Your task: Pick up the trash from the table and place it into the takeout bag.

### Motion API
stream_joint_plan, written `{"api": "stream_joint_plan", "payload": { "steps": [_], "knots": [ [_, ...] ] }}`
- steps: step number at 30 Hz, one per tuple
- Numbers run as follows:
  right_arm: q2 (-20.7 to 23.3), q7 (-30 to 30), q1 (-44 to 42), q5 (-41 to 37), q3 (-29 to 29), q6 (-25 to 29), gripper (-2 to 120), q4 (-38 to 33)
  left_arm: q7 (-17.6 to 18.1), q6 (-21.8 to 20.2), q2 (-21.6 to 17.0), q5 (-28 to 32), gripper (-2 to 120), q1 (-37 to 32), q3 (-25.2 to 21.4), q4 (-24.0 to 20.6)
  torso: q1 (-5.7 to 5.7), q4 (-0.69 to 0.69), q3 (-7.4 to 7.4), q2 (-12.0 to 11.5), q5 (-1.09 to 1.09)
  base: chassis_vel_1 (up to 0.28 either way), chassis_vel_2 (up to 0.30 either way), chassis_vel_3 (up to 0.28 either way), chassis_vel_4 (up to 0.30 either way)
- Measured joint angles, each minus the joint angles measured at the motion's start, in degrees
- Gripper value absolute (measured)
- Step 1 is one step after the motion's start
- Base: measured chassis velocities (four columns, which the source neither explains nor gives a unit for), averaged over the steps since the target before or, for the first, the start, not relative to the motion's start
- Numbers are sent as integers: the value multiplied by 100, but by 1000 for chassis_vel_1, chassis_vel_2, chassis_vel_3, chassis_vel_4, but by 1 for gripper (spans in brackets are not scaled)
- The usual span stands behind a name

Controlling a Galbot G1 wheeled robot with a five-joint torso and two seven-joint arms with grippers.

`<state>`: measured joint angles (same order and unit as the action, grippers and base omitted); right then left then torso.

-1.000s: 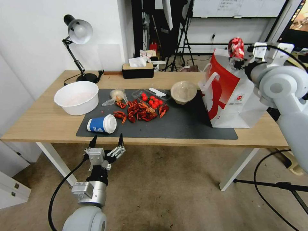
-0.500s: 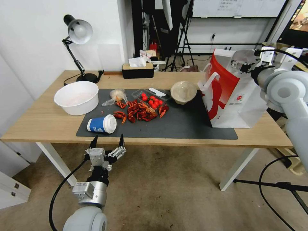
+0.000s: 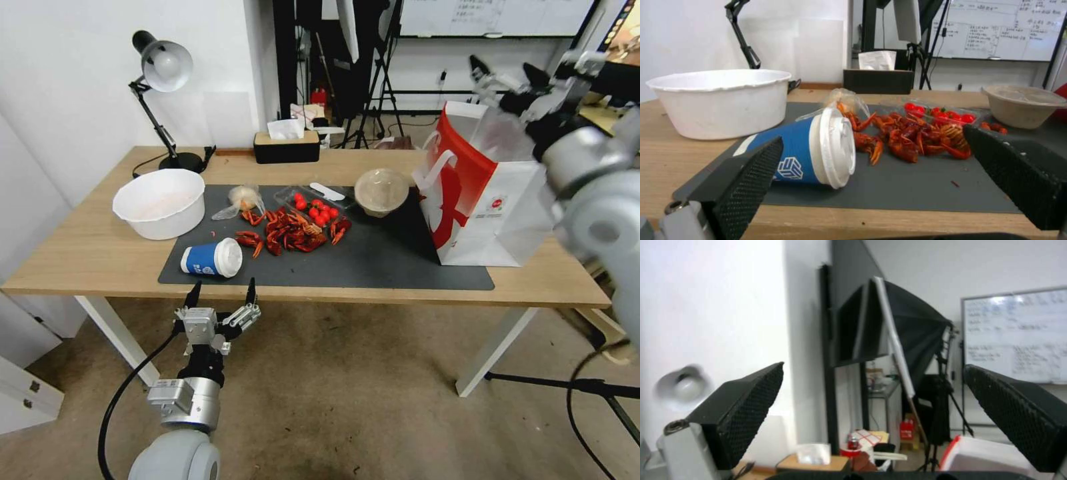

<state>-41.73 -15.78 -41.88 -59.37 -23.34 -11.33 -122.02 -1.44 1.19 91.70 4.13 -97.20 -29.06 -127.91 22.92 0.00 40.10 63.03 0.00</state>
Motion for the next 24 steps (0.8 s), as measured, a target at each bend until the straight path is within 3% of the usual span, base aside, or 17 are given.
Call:
{"api": "stream_joint_plan", "payload": {
  "steps": [4, 7, 10, 16, 19, 24],
  "knots": [
    [-40, 264, -627, 504, -84, 303, 100, -323, 0, 15, 0, 0, 100, -12, -1, 0, -1, -1, 0, 0, 0, 0, 0, 0, 0],
    [-295, 418, -1338, 1608, 70, 728, 100, -763, 8, 100, 26, -19, 100, -76, -52, 7, -1, -2, 0, 0, -1, 0, 0, 0, 0],
    [-483, 538, -1595, 2167, 214, 935, 100, -826, 26, 182, 42, -42, 100, -126, -98, 2, 0, 5, 0, 0, -1, 0, 0, 0, 0],
    [-822, 519, -2459, 2988, 209, 1389, 100, -959, 26, 204, 45, -49, 100, -116, -95, 23, -1, 0, 0, 0, 0, 0, 0, 0, 0],
    [-1292, 342, -3433, 3939, 172, 1713, 100, -1044, 26, 214, 46, -51, 100, -102, -88, 80, -1, -1, 0, 0, -1, 0, 0, 0, 0],
    [-1683, 127, -4091, 4486, 150, 1845, 100, -1103, 25, 225, 43, -49, 100, -99, -90, 119, -1, -1, 0, 0, -1, 0, 0, 0, 0]
  ]
}}
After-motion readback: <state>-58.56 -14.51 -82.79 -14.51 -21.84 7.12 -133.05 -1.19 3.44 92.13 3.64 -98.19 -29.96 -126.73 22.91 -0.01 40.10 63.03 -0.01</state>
